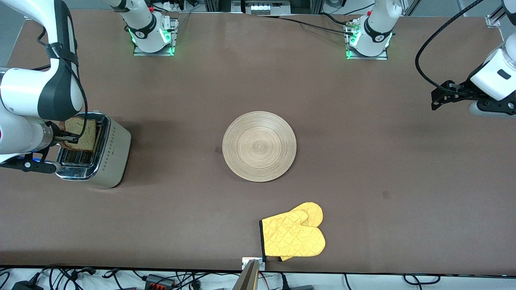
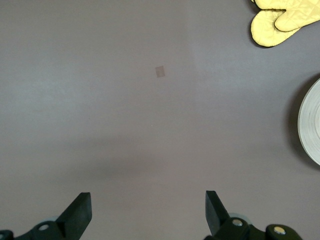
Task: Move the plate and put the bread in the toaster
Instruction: 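Push the bread slice deeper into the toaster slot with the right gripper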
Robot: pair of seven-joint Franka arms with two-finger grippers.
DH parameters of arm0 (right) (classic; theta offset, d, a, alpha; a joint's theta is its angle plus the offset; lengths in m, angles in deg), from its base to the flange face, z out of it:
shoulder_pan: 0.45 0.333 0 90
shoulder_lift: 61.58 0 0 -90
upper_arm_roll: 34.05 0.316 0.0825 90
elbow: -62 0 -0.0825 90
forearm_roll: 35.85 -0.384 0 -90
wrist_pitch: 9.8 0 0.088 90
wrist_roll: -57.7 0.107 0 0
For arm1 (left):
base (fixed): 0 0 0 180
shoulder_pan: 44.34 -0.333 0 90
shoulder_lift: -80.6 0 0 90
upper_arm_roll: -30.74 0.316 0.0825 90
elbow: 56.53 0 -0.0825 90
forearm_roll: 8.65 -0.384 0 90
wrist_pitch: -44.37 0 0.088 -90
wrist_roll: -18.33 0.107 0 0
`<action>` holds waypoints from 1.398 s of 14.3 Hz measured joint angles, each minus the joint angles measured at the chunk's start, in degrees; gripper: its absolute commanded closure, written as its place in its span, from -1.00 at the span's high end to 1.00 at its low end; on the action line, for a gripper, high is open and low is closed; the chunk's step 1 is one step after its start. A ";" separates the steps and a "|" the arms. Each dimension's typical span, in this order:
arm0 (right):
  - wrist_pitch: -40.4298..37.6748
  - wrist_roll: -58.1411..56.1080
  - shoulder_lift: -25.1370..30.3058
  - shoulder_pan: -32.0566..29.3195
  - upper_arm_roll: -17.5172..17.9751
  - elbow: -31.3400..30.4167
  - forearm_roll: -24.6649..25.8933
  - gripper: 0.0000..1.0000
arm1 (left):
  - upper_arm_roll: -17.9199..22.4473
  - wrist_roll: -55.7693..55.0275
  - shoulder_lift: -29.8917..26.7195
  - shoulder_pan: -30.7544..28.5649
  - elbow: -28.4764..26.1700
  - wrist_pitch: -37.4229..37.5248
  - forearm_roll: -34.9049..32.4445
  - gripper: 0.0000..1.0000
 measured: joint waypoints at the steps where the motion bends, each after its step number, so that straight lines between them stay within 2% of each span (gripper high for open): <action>1: 0.24 -0.01 0.02 0.02 0.00 0.38 0.00 -1.00 | 0.00 0.00 0.34 0.01 0.00 -0.61 0.00 1.00; 9: 0.41 -0.02 -0.15 0.03 0.03 1.63 -0.03 -1.00 | 0.05 0.00 0.77 -0.12 0.41 -1.28 0.00 1.00; 13: -2.17 -0.02 -0.16 0.38 0.22 1.47 -0.14 -1.00 | 0.18 0.01 0.78 -0.16 1.66 -2.15 0.00 1.00; 15: -2.26 -0.02 -0.19 0.39 0.28 1.27 -1.41 -1.00 | 0.18 0.01 0.80 -0.16 2.00 -2.20 0.00 1.00; 20: 1.05 -1.04 -1.85 -0.49 0.25 0.99 -2.05 -1.00 | 0.18 0.01 0.92 -0.13 3.19 -2.60 0.00 1.00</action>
